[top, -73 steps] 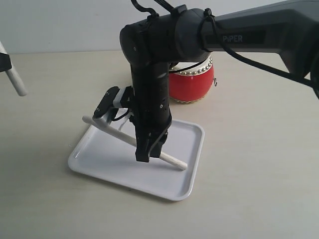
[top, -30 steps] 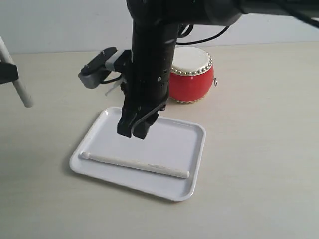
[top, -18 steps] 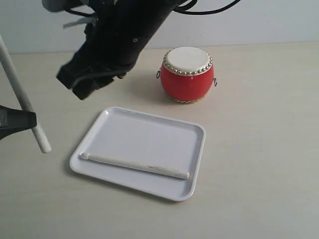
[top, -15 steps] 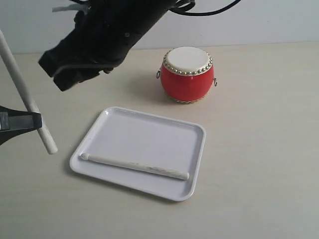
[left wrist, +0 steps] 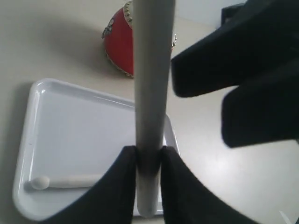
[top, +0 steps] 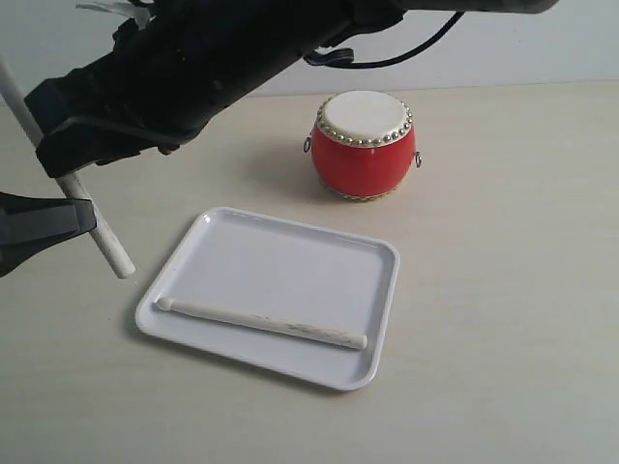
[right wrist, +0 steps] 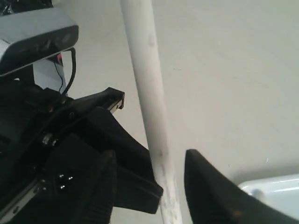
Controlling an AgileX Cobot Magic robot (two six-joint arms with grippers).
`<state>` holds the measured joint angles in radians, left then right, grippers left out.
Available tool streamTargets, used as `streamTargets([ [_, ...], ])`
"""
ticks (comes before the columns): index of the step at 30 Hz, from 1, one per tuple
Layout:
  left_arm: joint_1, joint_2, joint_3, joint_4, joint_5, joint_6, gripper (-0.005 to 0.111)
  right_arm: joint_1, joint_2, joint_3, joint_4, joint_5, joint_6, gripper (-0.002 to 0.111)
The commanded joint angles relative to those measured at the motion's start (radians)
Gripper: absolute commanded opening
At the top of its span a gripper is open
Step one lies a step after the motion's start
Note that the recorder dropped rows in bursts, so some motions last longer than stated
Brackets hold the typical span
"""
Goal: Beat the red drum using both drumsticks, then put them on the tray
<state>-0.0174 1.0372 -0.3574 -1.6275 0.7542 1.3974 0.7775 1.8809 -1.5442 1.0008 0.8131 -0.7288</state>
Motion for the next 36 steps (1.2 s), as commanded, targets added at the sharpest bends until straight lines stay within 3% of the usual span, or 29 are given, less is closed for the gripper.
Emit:
streamTargets([
  [1,-0.002,-0.006,0.002,-0.014,0.028,0.012,0.000,0.001,0.025,0.004,0.023,0.000,-0.051,0.051],
  [26,-0.002,-0.006,0.002,-0.008,0.070,0.012,0.000,0.037,0.051,0.004,0.120,-0.057,-0.125,0.050],
  [28,-0.002,-0.006,0.002,-0.008,0.070,0.012,0.000,0.037,0.051,0.004,0.120,-0.057,-0.125,0.044],
  [35,-0.002,-0.006,0.002,-0.008,0.070,0.017,0.000,0.037,0.051,0.004,0.120,-0.053,-0.125,-0.001],
  [36,-0.002,-0.006,0.002,-0.006,0.070,0.019,0.000,0.037,0.051,0.004,0.120,-0.052,-0.125,0.000],
])
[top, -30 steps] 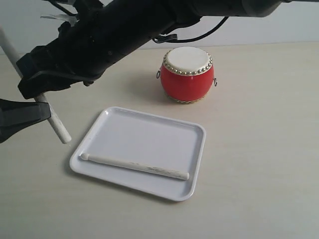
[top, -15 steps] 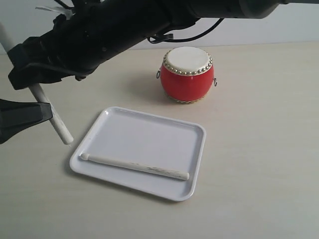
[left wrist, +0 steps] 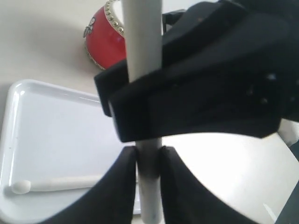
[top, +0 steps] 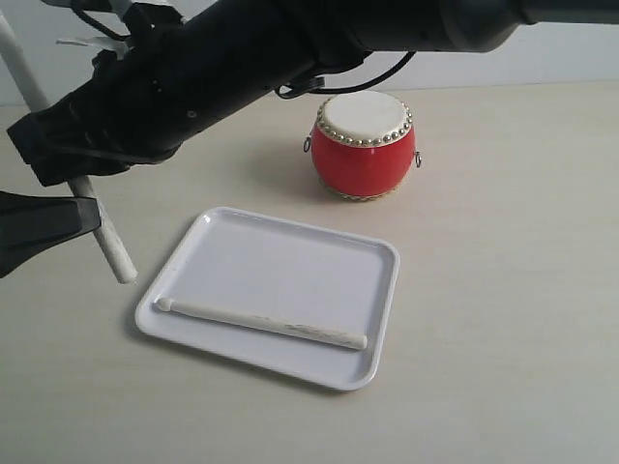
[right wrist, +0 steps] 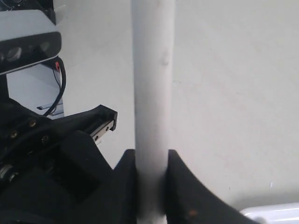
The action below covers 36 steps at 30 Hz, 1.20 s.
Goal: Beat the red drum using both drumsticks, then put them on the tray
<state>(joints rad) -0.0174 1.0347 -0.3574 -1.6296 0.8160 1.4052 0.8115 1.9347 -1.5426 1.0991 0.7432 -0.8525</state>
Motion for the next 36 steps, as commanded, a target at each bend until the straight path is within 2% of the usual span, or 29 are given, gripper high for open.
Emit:
streamTargets([
  [1,-0.002,-0.003,0.002,-0.004,0.008,0.011,0.000,0.003,-0.002,0.002,0.021,0.018,-0.002,0.000],
  [4,-0.002,-0.003,0.002,-0.002,0.008,0.011,0.000,0.003,-0.002,0.002,0.021,0.004,-0.002,0.000],
  [6,-0.002,-0.003,0.002,-0.002,0.008,0.011,0.005,0.001,-0.002,0.002,0.019,-0.022,-0.002,0.000],
  [9,-0.002,-0.003,-0.009,0.008,0.017,0.011,0.023,-0.009,-0.002,-0.008,0.004,-0.047,-0.002,0.000],
  [12,-0.002,-0.003,-0.023,0.010,0.019,0.011,0.048,-0.024,-0.002,-0.012,-0.003,-0.083,0.009,0.000],
  [14,-0.002,-0.003,-0.029,0.012,0.019,0.011,0.058,-0.037,-0.004,-0.012,-0.003,-0.128,0.031,0.000],
  [21,-0.002,-0.003,-0.029,0.016,0.022,0.008,0.061,-0.139,-0.007,-0.012,-0.042,-0.203,0.077,0.000],
  [25,-0.002,-0.027,-0.029,0.018,0.023,0.007,0.054,-0.210,-0.020,-0.014,-0.222,-0.220,0.220,0.000],
  [27,-0.002,-0.053,-0.029,0.018,0.023,0.005,0.041,-0.229,-0.021,-0.035,-0.405,-0.189,0.299,0.000],
  [31,-0.002,-0.112,-0.029,0.018,-0.010,0.007,0.004,-0.205,-0.012,-0.102,-0.789,-0.028,0.411,0.000],
  [32,-0.002,-0.127,-0.029,0.018,-0.031,0.010,0.000,-0.188,-0.002,-0.124,-0.858,0.041,0.411,0.000],
  [36,-0.002,-0.160,-0.029,0.018,-0.074,0.012,0.000,-0.134,0.044,-0.167,-1.056,0.223,0.407,0.000],
])
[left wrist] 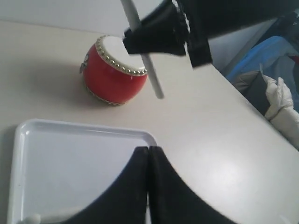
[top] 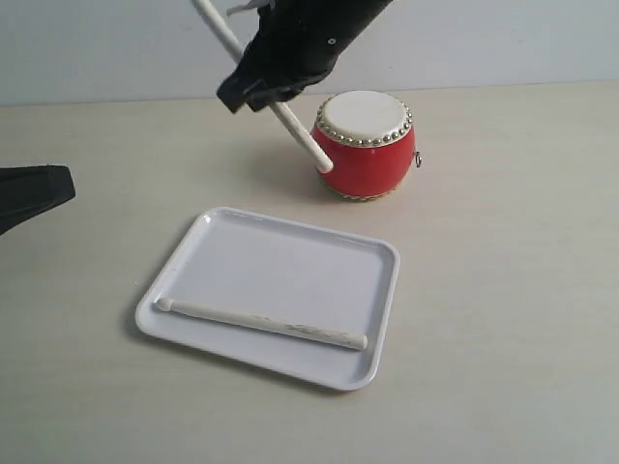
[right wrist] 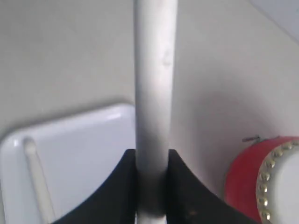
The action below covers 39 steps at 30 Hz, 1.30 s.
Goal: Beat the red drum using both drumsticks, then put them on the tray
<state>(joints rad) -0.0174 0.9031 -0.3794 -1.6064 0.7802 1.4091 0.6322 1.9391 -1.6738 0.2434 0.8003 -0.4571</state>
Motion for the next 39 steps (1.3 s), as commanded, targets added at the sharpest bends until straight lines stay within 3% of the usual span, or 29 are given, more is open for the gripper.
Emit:
streamTargets([
  [1,-0.002,-0.032,-0.007,-0.006,-0.040,0.008,0.000,0.061,0.058,-0.039,-0.250,0.211,0.007,0.000],
  [4,-0.002,-0.032,-0.007,-0.006,-0.047,0.006,0.000,0.099,0.109,-0.039,-0.315,0.283,-0.015,0.000],
  [15,-0.002,-0.032,-0.007,0.014,-0.256,-0.031,0.000,0.182,0.228,-0.039,-0.311,0.275,-0.073,0.000],
  [34,-0.002,-0.031,-0.007,0.018,-0.260,-0.042,0.000,0.182,0.313,-0.039,-0.298,0.270,-0.122,0.000],
  [39,-0.002,-0.031,-0.007,0.018,-0.258,-0.045,0.000,0.182,0.313,-0.039,-0.298,0.282,-0.121,0.011],
])
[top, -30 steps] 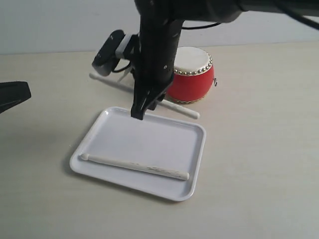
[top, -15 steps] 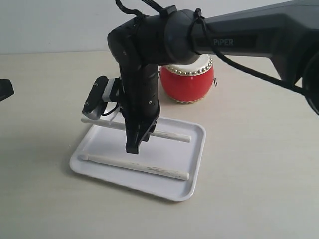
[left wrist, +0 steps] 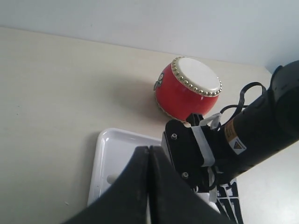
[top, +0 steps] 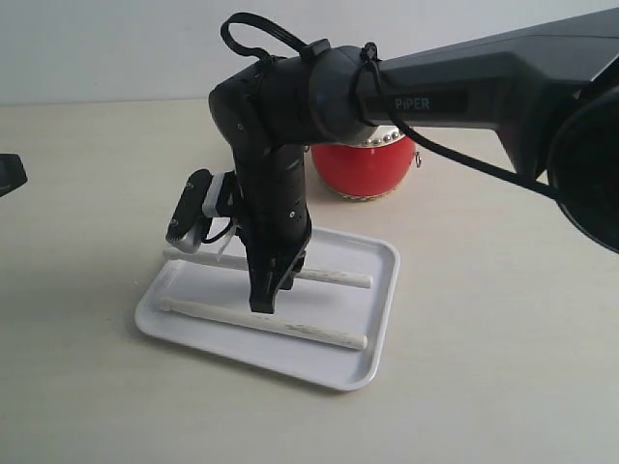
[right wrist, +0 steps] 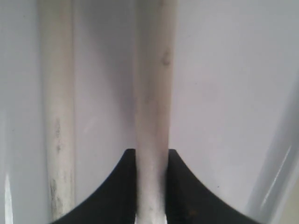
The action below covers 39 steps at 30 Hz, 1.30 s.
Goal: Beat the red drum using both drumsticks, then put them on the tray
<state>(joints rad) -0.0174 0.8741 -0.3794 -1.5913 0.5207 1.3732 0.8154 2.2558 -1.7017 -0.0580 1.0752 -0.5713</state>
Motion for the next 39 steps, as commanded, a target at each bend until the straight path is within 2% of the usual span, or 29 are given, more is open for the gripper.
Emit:
streamTargets([
  [1,-0.002,-0.002,-0.007,0.003,0.003,-0.009,0.000,-0.001,-0.003,-0.011,0.003,0.007,-0.007,0.013],
  [7,-0.002,-0.002,-0.007,0.003,0.003,-0.009,0.000,-0.001,-0.003,-0.011,0.003,0.007,-0.007,0.021],
  [21,-0.002,-0.002,-0.007,0.003,0.003,-0.009,0.000,-0.001,-0.009,-0.011,0.006,0.004,0.005,0.021],
  [26,-0.002,-0.002,-0.007,0.003,0.003,-0.009,0.000,-0.001,-0.028,-0.011,0.006,0.004,0.009,0.037],
  [29,-0.002,-0.002,-0.007,0.003,0.003,-0.009,0.000,-0.001,-0.047,-0.011,0.006,0.004,0.039,0.039],
  [32,-0.002,-0.007,-0.007,0.027,-0.014,-0.012,0.000,-0.005,-0.114,-0.011,-0.021,0.027,0.156,0.030],
  [34,-0.002,-0.060,-0.007,0.112,-0.029,-0.104,0.000,-0.040,-0.222,0.012,-0.015,0.031,0.274,0.000],
  [37,-0.002,-0.163,-0.007,0.243,-0.038,-0.218,0.000,-0.101,-0.422,0.162,0.006,-0.160,0.390,0.000],
  [39,-0.002,-0.259,-0.004,0.269,-0.070,-0.288,0.000,-0.124,-0.601,0.316,0.006,-0.282,0.421,0.000],
])
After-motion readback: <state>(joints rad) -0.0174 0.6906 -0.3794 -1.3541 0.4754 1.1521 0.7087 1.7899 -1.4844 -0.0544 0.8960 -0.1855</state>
